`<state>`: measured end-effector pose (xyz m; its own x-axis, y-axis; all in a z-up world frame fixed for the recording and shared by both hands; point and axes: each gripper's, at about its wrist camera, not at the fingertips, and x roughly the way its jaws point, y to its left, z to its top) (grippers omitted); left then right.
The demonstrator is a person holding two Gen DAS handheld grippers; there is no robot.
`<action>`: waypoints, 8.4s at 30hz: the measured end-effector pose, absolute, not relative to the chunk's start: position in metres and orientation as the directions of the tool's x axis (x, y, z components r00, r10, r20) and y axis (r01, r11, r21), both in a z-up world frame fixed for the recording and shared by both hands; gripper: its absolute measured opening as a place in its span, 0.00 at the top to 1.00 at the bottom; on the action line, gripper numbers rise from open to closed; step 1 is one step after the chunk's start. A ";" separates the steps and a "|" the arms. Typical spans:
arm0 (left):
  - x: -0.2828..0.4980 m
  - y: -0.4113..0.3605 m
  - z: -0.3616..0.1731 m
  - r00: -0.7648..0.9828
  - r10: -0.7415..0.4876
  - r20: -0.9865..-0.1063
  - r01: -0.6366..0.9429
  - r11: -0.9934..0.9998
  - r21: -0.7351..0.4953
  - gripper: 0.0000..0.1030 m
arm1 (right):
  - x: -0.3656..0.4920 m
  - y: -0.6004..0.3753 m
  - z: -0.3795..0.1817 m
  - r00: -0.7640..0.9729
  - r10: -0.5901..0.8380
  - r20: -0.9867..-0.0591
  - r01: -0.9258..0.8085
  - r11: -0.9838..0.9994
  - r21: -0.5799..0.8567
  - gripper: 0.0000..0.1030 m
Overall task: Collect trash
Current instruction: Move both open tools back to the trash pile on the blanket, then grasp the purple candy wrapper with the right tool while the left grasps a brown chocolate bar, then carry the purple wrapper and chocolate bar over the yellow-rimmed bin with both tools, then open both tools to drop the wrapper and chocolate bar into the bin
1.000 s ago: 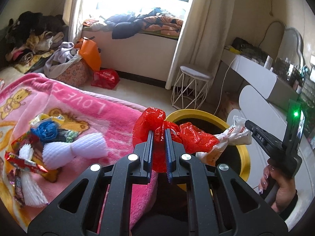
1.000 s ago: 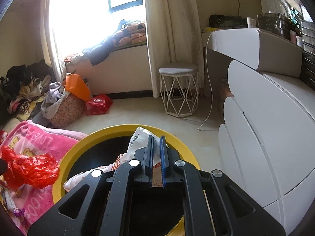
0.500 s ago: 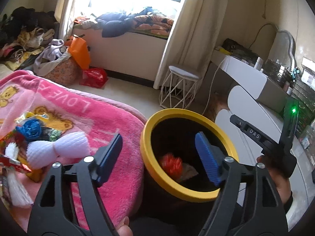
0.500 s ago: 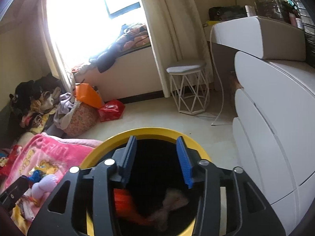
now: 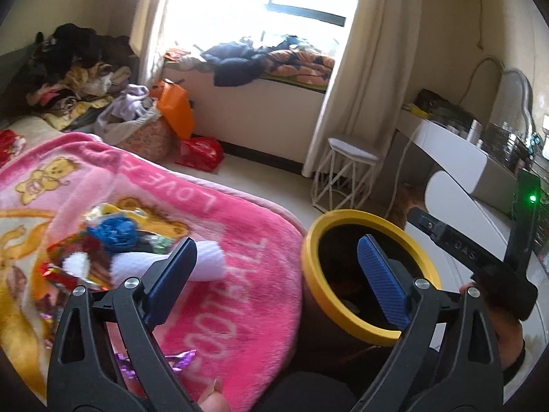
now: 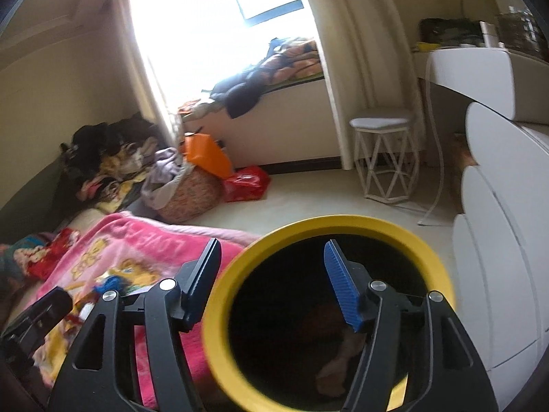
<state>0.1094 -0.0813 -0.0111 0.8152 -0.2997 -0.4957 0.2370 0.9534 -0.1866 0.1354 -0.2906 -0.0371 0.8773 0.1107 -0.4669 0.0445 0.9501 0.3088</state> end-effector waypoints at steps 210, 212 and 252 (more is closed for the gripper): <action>0.110 -0.134 -0.030 0.699 -0.446 -0.560 0.398 0.892 -0.214 0.80 | 0.144 -0.317 -0.049 0.814 -0.004 -0.581 0.209 0.935 0.287 0.57; 0.113 -0.138 -0.033 0.690 -0.453 -0.564 0.404 0.888 -0.219 0.80 | 0.144 -0.321 -0.050 0.810 -0.008 -0.586 0.215 0.934 0.284 0.57; 0.149 -0.174 -0.065 0.627 -0.522 -0.579 0.430 0.851 -0.301 0.11 | 0.152 -0.357 -0.072 0.783 -0.020 -0.622 0.299 0.889 0.348 0.33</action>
<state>0.1490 -0.1743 -0.0654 0.6270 -0.5216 -0.5787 0.4304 0.8511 -0.3007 0.1524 -0.3567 -0.0718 0.7827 -0.0198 -0.6220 0.2988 0.8887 0.3477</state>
